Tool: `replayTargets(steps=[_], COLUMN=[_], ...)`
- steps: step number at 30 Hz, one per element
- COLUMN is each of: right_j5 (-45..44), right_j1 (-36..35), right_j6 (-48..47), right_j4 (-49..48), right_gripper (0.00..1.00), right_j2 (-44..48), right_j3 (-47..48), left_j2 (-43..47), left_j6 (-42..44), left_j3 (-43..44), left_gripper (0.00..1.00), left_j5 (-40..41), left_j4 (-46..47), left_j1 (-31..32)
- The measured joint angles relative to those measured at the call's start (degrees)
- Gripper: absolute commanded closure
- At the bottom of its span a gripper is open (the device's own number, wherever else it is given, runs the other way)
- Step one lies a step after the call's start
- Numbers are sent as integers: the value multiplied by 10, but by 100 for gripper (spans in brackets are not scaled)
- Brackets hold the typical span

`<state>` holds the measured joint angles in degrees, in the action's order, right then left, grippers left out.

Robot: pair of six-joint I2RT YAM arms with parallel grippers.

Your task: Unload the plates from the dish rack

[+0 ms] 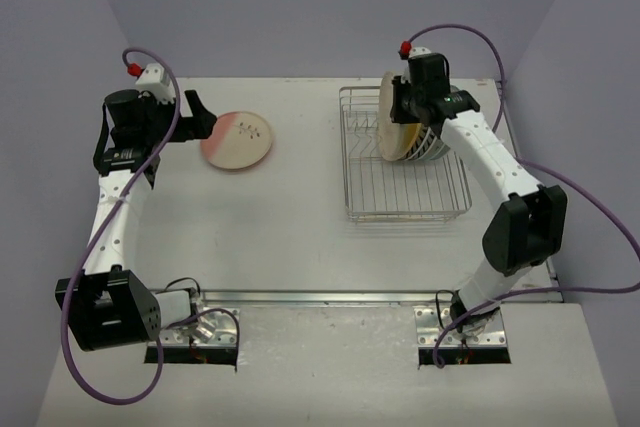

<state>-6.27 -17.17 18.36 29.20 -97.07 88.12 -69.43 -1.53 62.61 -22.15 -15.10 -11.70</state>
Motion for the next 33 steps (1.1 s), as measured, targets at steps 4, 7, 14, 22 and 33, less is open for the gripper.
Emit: replayTargets(steps=[4, 7, 14, 22, 33], right_j5=[21, 58, 195, 390, 565], right_j1=[9, 23, 79, 91, 72], right_j6=[-13, -11, 32, 141, 286], right_j4=[0, -6, -12, -82, -237], right_gripper=[100, 100, 100, 100, 100], right_j2=[30, 57, 115, 134, 128], right_j3=[20, 32, 33, -49, -185], left_j2=[0, 7, 19, -21, -61], left_j6=[-7, -19, -127, -219, -224], left_j3=[2, 2, -8, -18, -20], left_gripper=[0, 0, 0, 1, 5], left_j5=[-47, -111, -289, -397, -392], left_j4=[-1, 10, 107, 167, 154], left_j1=[0, 0, 1, 61, 186])
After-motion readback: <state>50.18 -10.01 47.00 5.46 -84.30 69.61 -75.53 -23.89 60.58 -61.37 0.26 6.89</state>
